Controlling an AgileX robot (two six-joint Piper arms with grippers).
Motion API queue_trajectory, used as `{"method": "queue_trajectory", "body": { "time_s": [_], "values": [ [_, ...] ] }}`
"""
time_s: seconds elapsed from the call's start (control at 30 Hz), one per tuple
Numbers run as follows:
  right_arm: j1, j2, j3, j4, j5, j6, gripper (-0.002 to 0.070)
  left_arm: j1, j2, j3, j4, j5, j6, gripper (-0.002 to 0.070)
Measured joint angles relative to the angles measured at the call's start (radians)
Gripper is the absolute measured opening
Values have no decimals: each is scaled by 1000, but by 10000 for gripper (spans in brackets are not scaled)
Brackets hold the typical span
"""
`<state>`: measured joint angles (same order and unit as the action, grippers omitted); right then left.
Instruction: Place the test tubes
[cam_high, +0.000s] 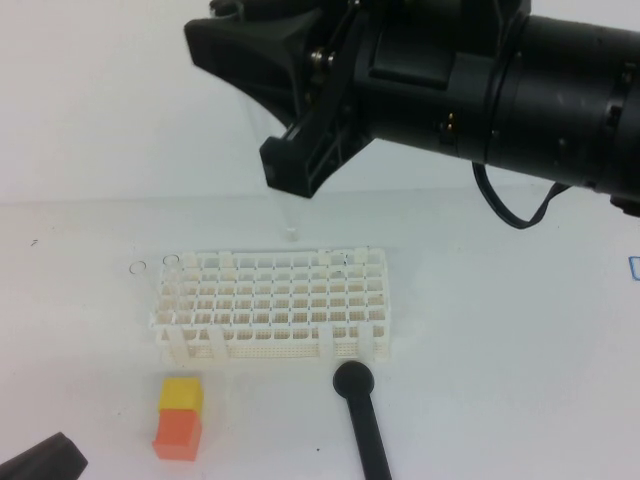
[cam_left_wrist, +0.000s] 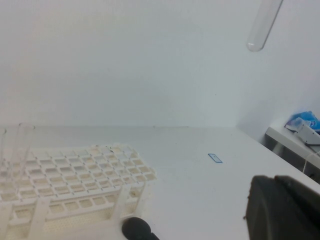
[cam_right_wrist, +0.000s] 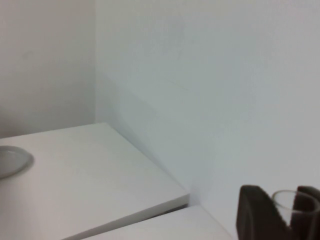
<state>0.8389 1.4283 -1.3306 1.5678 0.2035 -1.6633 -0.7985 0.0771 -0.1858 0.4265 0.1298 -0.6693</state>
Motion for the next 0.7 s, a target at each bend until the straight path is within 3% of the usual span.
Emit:
{"method": "queue_trajectory", "body": {
  "time_s": [0.37, 0.47, 0.6, 0.7],
  "values": [
    [0, 5, 0, -38, -112, 67, 125, 0, 0, 0, 0, 0, 2, -1],
    [3, 23, 0, -350, -152, 434, 125, 0, 0, 0, 0, 0, 2, -1],
    [37, 88, 0, -856, -272, 1089, 125, 0, 0, 0, 0, 0, 2, -1],
    [79, 168, 0, -1060, -372, 1224, 125, 0, 0, 0, 0, 0, 2, -1]
  ]
}}
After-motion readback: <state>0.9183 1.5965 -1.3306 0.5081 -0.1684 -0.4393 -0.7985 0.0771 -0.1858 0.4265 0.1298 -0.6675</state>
